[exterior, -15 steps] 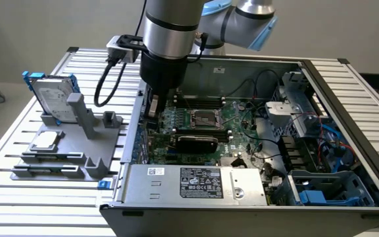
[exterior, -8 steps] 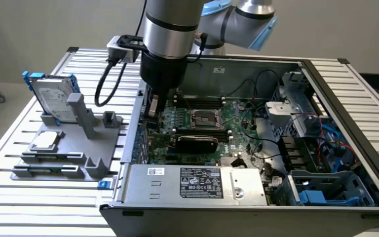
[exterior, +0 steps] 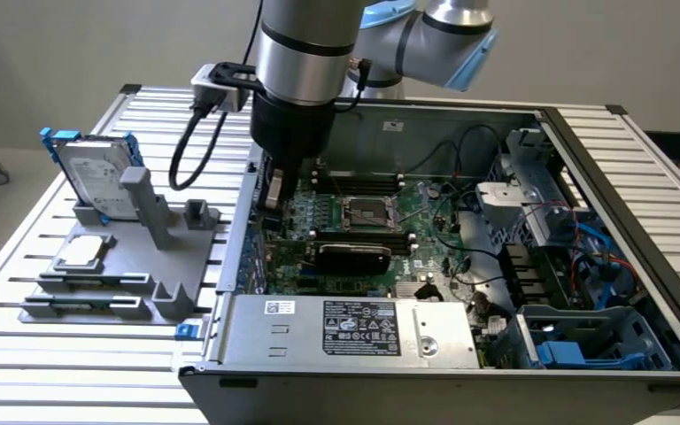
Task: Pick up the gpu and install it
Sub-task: 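Press down on the gpu until it lock into place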
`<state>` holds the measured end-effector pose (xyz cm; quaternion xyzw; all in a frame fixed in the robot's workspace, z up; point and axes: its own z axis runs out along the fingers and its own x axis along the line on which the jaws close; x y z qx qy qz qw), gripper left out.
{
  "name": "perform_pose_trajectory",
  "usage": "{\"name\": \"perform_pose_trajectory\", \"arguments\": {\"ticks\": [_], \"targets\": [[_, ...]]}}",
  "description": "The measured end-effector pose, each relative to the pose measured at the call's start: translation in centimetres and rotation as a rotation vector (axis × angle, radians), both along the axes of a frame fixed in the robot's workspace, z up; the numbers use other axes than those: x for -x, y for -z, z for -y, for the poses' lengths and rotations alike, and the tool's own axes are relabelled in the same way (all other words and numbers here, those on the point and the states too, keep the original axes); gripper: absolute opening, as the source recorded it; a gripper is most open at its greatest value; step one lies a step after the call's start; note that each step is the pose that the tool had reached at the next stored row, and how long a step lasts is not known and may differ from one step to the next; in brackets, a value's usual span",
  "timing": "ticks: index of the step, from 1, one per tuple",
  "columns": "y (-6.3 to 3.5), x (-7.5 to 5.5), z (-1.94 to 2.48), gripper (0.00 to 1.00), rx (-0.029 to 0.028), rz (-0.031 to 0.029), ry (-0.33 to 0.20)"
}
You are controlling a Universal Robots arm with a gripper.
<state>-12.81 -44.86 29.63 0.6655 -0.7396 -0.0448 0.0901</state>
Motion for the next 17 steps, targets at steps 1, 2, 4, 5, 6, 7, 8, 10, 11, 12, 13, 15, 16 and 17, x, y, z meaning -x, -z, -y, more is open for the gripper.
{"name": "perform_pose_trajectory", "arguments": {"ticks": [1, 2, 4, 5, 6, 7, 8, 10, 11, 12, 13, 15, 16, 17], "targets": [[-0.01, 0.01, -0.04, 0.11, 0.0007, -0.0008, 0.000], [-0.01, 0.01, -0.07, 0.11, 0.0014, -0.0018, 0.000], [0.00, 0.01, -0.14, 0.11, 0.0032, -0.0041, 0.000], [0.00, 0.01, -0.17, 0.11, 0.0042, -0.0052, 0.000], [0.00, 0.01, -0.20, 0.11, 0.0053, -0.0061, 0.000], [0.00, 0.01, -0.22, 0.11, 0.0064, -0.0071, 0.000], [0.00, 0.01, -0.25, 0.11, 0.0075, -0.0081, 0.000], [0.00, 0.01, -0.30, 0.11, 0.0101, -0.0098, 0.000], [0.00, 0.01, -0.32, 0.11, 0.0114, -0.0108, 0.000], [0.00, 0.01, -0.35, 0.11, 0.0126, -0.0119, 0.000], [0.00, 0.01, -0.39, 0.11, 0.0139, -0.0128, 0.000], [0.00, 0.01, -0.46, 0.11, 0.0167, -0.0145, 0.000], [0.00, 0.01, -0.50, 0.11, 0.0181, -0.0152, 0.000], [0.00, 0.01, -0.53, 0.11, 0.0196, -0.0157, 0.000]]}}
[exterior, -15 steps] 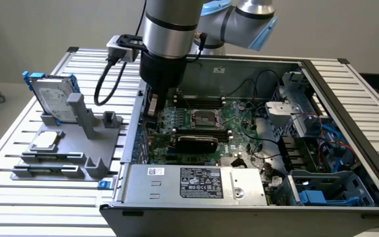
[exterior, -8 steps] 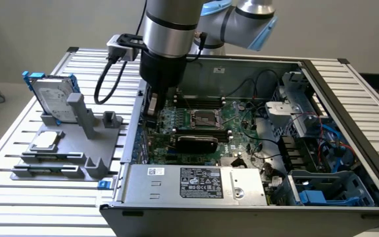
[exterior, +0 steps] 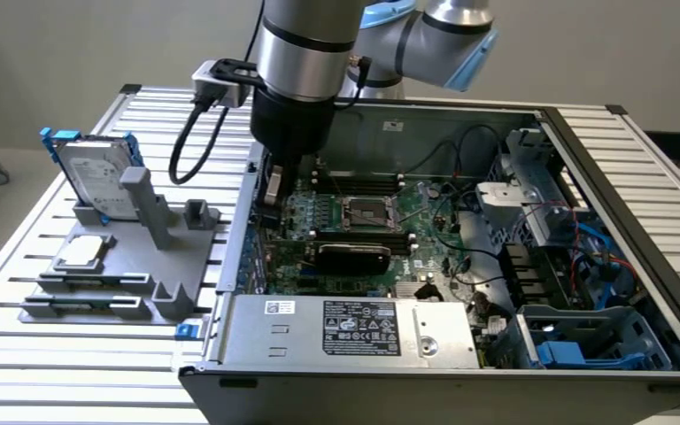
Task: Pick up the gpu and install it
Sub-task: 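Press down on the gpu until it lock into place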
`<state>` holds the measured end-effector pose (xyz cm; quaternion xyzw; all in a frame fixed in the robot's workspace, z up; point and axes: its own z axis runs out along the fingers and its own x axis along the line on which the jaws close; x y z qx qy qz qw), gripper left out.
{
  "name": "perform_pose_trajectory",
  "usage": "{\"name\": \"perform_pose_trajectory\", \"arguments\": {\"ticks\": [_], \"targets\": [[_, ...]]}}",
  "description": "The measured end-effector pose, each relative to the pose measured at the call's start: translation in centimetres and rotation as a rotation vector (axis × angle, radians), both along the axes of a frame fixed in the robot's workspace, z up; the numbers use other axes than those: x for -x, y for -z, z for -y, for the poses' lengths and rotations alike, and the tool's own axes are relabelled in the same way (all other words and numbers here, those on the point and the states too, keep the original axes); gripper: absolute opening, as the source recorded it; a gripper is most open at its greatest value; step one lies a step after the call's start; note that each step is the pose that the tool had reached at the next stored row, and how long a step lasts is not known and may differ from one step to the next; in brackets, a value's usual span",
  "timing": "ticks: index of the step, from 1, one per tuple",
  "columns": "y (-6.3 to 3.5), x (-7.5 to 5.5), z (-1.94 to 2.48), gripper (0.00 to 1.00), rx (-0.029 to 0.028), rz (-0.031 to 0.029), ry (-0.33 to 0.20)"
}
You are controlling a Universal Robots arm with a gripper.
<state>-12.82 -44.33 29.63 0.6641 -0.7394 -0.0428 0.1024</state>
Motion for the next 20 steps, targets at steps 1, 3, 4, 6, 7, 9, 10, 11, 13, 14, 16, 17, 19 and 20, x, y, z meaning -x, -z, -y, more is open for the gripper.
{"name": "perform_pose_trajectory", "arguments": {"ticks": [1, 3, 4, 6, 7, 9, 10, 11, 13, 14, 16, 17, 19, 20], "targets": [[0.00, 0.00, -0.03, 0.11, 0.0016, -0.0006, 0.000], [0.00, 0.00, -0.11, 0.11, 0.0045, -0.0016, 0.000], [0.00, 0.00, -0.14, 0.11, 0.0058, -0.0021, 0.000], [0.01, 0.00, -0.18, 0.11, 0.0078, -0.0029, 0.000], [0.00, 0.00, -0.18, 0.11, 0.0084, -0.0034, 0.000], [-0.01, 0.01, -0.18, 0.11, 0.0090, -0.0048, 0.001], [0.00, 0.00, -0.18, 0.11, 0.0090, -0.0055, 0.001], [0.00, 0.00, -0.18, 0.11, 0.0091, -0.0063, 0.002], [-0.01, 0.00, -0.18, 0.11, 0.0092, -0.0077, 0.003], [0.00, 0.01, -0.18, 0.11, 0.0092, -0.0079, 0.004], [0.02, 0.01, -0.18, 0.11, 0.0092, -0.0080, 0.005], [0.04, 0.01, -0.18, 0.11, 0.0093, -0.0080, 0.005], [0.09, 0.01, -0.18, 0.11, 0.0094, -0.0080, 0.007], [0.11, 0.02, -0.18, 0.11, 0.0094, -0.0080, 0.008]]}}
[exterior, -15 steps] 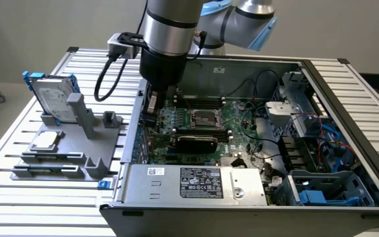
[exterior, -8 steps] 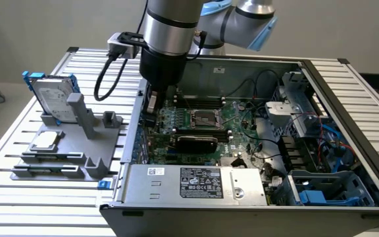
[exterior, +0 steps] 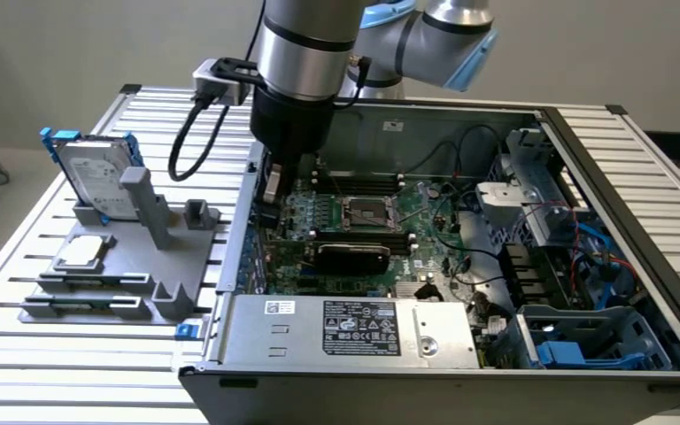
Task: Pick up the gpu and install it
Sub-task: 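Press down on the gpu until it lock into place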
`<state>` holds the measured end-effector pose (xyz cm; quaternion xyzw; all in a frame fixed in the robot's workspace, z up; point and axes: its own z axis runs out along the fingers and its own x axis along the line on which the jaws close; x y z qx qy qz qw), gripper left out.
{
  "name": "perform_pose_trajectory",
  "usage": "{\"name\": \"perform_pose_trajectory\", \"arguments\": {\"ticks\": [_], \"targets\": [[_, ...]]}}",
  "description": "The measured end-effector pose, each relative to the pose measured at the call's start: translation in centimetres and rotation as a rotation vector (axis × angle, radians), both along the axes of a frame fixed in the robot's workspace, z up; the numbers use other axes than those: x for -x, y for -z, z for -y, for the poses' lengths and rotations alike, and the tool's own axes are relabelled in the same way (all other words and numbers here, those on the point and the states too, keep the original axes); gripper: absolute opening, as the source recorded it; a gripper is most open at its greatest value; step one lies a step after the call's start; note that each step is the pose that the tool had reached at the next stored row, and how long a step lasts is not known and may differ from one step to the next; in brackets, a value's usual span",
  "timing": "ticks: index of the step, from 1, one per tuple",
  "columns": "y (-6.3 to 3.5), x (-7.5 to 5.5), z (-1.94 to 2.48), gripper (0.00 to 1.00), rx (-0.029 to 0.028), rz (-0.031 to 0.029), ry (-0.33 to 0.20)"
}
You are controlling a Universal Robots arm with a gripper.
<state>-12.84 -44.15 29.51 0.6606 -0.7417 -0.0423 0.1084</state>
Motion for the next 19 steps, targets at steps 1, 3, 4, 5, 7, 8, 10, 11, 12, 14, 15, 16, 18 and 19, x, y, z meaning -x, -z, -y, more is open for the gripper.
{"name": "perform_pose_trajectory", "arguments": {"ticks": [1, 3, 4, 5, 7, 8, 10, 11, 12, 14, 15, 16, 18, 19], "targets": [[0.02, 0.00, 0.00, 0.11, 0.0001, 0.0000, 0.001], [0.07, 0.00, 0.00, 0.11, 0.0002, 0.0000, 0.002], [0.09, 0.00, 0.00, 0.11, 0.0003, 0.0000, 0.003], [0.11, 0.00, 0.00, 0.11, 0.0003, 0.0000, 0.004], [0.13, 0.00, 0.00, 0.11, 0.0005, 0.0000, 0.005], [0.14, 0.00, 0.00, 0.11, 0.0005, 0.0001, 0.005], [0.14, 0.00, 0.00, 0.11, 0.0006, 0.0000, 0.006], [0.14, 0.01, 0.00, 0.11, 0.0006, -0.0001, 0.007], [0.15, 0.01, 0.00, 0.11, 0.0005, -0.0002, 0.007], [0.15, -0.04, 0.00, 0.11, 0.0005, -0.0003, 0.007], [0.15, -0.11, -0.01, 0.11, 0.0001, -0.0002, 0.007], [0.17, -0.23, -0.03, 0.11, -0.0011, 0.0006, 0.007], [0.04, -0.60, -0.02, 0.11, 0.0001, 0.0001, 0.007], [-0.03, -0.80, -0.01, 0.11, 0.0003, 0.0000, 0.006]]}}
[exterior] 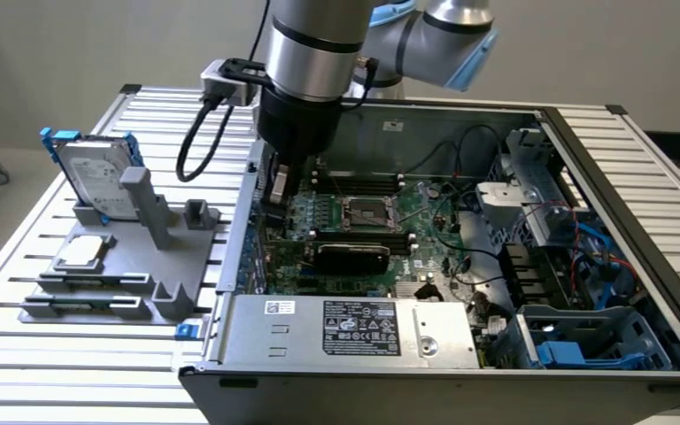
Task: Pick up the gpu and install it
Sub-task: 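Press down on the gpu until it lock into place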
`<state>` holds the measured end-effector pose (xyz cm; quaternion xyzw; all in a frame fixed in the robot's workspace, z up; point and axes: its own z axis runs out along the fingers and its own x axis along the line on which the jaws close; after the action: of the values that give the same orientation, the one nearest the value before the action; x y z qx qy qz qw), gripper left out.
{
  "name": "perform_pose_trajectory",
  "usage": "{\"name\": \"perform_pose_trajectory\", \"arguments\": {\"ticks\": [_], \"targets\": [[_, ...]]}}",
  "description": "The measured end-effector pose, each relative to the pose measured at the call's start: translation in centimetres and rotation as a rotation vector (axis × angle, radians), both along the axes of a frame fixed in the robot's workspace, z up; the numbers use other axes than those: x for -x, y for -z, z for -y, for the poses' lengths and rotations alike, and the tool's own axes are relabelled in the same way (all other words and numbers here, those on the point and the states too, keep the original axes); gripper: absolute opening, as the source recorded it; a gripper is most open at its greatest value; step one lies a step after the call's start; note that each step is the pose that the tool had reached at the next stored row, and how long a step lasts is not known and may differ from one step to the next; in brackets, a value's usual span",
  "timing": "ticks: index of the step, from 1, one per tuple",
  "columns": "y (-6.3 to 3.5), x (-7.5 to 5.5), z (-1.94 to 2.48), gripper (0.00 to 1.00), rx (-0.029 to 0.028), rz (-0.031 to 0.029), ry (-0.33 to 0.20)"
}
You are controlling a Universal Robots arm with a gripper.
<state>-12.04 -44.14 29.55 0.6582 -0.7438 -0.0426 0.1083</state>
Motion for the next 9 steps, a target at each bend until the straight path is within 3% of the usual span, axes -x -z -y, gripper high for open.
{"name": "perform_pose_trajectory", "arguments": {"ticks": [9], "targets": [[-0.62, -2.4, 0.00, 0.11, 0.0002, -0.0001, -0.003]]}}
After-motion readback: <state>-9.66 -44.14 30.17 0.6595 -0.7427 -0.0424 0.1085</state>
